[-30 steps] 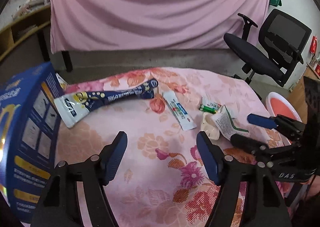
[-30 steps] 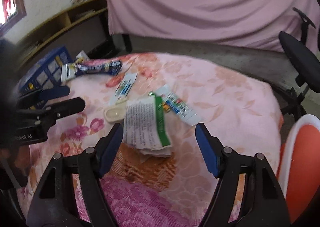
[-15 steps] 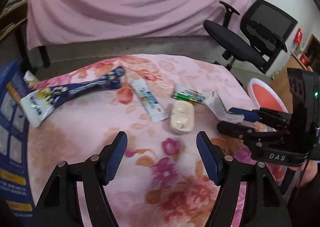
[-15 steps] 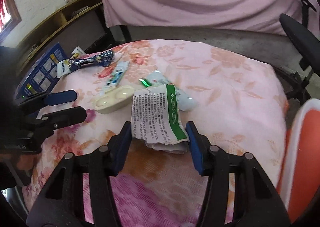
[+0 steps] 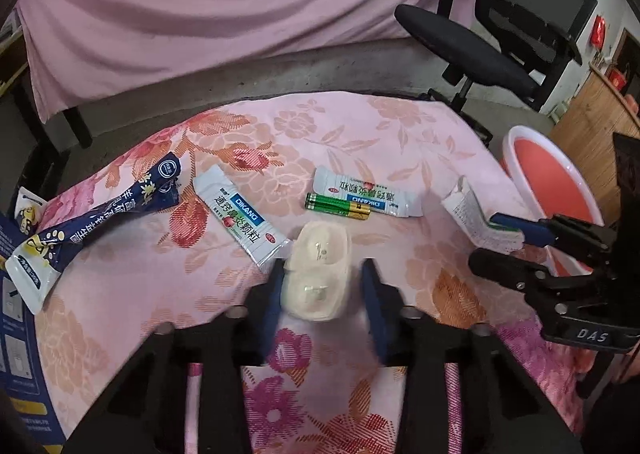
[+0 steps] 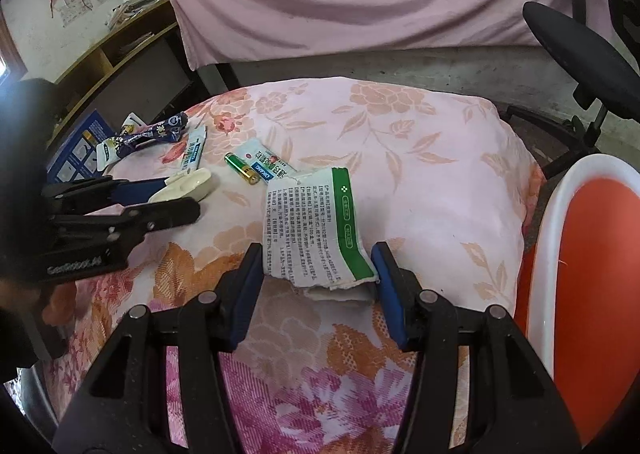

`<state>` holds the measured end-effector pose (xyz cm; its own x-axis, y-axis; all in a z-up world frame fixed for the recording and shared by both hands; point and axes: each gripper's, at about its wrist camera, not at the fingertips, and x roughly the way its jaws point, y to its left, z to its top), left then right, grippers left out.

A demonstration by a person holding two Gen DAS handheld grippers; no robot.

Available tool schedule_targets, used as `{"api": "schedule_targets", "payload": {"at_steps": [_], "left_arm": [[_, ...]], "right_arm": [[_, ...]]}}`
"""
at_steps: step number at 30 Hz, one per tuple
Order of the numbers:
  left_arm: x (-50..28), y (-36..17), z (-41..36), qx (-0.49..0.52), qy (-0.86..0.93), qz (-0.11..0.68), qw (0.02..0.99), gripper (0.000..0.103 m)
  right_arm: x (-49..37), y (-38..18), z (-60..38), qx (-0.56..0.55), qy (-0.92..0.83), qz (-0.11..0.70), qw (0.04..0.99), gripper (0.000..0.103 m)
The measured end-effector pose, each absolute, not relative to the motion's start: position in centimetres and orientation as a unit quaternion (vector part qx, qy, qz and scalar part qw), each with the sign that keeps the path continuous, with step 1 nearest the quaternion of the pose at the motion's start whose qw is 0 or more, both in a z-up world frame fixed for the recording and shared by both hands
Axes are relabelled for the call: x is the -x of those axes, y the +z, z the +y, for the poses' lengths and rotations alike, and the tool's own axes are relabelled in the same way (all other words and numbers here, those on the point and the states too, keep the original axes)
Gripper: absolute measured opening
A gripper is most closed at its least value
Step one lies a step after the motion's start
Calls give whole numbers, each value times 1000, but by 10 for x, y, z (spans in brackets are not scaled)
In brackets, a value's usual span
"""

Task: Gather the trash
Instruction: 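Grasp the white plastic case with the left tool while the right tool grasps the white-green paper packet, then lift the white case with the left tool while the right tool carries the paper packet to the bucket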

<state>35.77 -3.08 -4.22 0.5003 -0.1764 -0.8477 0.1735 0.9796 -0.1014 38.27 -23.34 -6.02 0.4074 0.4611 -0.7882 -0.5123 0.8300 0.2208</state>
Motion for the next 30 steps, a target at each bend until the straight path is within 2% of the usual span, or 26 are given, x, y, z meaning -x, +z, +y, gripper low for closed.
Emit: {"api": "schedule_targets", "payload": {"at_steps": [7, 12, 23, 30], "left_arm": [[-337, -37, -34, 10, -93, 475, 875, 24], [-309, -15, -38, 51, -95, 402, 910, 24], [-258, 69, -95, 16, -126, 178, 976, 24], [-245, 89, -148, -16, -170, 96, 981, 24]], "right_arm": [[-378, -56, -237, 21, 287, 447, 847, 75], [-368, -41, -251, 2, 280, 399, 873, 75], [-295, 39, -305, -26, 218, 121, 968, 76], [-272, 62, -354, -68, 163, 44, 983, 76]]}}
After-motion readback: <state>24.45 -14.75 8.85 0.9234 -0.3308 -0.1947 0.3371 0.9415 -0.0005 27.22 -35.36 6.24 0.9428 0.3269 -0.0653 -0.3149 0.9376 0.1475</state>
